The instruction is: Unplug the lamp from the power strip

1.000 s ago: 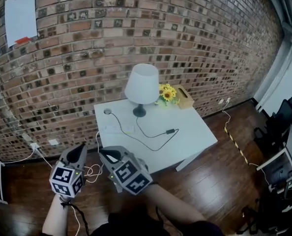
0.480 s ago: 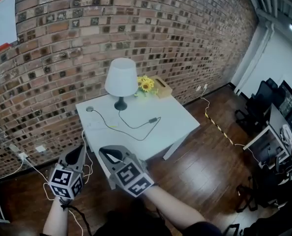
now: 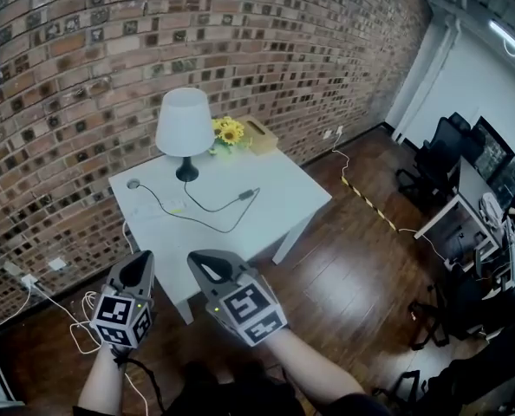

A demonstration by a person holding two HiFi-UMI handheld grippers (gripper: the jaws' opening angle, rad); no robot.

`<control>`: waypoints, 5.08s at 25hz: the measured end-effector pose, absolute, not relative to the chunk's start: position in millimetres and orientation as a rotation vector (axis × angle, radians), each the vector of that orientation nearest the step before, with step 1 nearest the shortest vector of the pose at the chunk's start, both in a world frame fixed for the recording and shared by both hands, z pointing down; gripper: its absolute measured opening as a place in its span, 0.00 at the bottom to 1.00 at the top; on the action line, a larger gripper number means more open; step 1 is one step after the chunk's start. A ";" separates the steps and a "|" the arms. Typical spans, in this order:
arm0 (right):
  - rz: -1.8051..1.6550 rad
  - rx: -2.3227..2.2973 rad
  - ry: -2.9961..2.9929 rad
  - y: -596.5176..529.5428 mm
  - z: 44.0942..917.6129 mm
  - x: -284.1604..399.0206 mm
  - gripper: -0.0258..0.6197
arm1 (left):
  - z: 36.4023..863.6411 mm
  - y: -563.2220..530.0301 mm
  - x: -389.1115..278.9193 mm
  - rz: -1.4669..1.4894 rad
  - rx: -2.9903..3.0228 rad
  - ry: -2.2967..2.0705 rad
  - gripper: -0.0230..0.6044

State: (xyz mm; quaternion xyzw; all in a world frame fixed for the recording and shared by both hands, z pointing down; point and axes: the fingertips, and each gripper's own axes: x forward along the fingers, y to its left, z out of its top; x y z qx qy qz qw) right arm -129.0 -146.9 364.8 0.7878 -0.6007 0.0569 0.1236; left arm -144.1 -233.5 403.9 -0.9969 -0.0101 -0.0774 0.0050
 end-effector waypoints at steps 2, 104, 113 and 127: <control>0.140 2.328 -1.737 -136.0 359.9 -123.3 0.04 | 400.4 -226.6 -137.2 -0.219 -3.118 -0.031 0.05; 0.359 2.986 -0.591 293.7 397.4 125.6 0.04 | 420.0 239.9 180.9 -0.499 -2.697 -1.501 0.05; 0.375 3.041 -0.663 327.4 408.8 166.4 0.04 | 427.7 272.3 214.8 -0.523 -2.684 -1.425 0.05; 0.416 3.024 -0.720 385.5 437.7 213.5 0.04 | 437.1 329.5 259.2 -0.534 -2.663 -1.356 0.05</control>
